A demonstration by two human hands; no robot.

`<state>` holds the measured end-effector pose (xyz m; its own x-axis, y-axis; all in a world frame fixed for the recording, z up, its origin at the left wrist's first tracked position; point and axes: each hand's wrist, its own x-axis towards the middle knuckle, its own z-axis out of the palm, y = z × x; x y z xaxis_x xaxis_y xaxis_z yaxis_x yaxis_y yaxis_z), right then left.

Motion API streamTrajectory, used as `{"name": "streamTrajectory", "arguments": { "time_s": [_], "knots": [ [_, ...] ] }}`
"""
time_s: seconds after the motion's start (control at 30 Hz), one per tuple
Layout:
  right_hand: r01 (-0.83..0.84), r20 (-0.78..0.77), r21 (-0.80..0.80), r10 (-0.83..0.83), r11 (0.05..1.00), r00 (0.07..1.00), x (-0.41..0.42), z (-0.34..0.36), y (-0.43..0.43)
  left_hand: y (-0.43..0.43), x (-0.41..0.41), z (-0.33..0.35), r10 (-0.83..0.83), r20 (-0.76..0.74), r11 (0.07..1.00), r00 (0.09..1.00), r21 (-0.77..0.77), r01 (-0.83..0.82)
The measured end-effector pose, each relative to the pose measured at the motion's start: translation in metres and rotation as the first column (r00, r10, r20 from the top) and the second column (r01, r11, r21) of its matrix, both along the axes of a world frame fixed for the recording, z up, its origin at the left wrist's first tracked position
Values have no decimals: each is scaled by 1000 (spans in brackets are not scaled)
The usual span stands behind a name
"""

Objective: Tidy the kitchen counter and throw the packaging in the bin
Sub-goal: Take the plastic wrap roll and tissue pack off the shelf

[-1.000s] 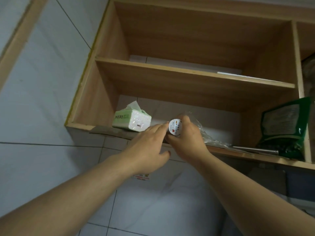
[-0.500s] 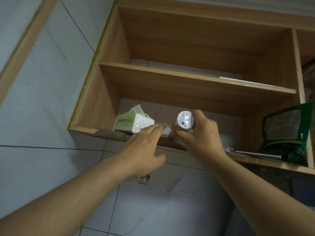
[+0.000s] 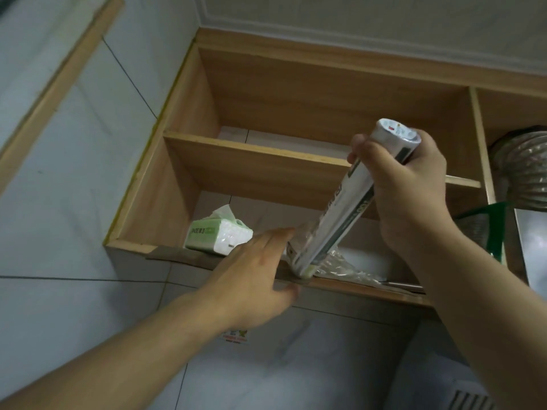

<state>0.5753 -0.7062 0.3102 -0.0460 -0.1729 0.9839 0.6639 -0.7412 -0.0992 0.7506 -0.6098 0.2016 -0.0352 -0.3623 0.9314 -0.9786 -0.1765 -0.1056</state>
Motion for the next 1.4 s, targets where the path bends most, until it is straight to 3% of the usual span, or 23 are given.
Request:
{"name": "streamTrajectory", "arguments": {
  "time_s": [0.27,0.57,0.8,0.93,1.03,1.2,1.4],
  "knots": [
    [-206,-220,79,219,975,951,-7,-9,0,0,-31,-3,-88,-7,996,996,-3,88],
    [-244,-306,89,260,966,916,-6,-29,2,-5,-33,-19,-73,-156,994,985,70,84],
    [-339,-563,208,396,917,725,-8,-69,-22,-9,-37,-39,-337,-498,895,799,92,436],
    [-396,-668,206,424,895,611,-9,-102,-43,-9,-34,-60,-318,-644,817,696,187,546],
    [-385,-685,244,439,890,581,-10,-120,-59,-12,-32,-79,-294,-699,777,652,223,589],
    [-294,-629,340,448,893,635,-8,-145,-72,-21,-33,-100,-220,-655,839,723,251,483],
    [-273,-608,385,465,882,644,-4,-154,-77,-12,-36,-92,-28,-443,954,896,256,156]
  ]
}}
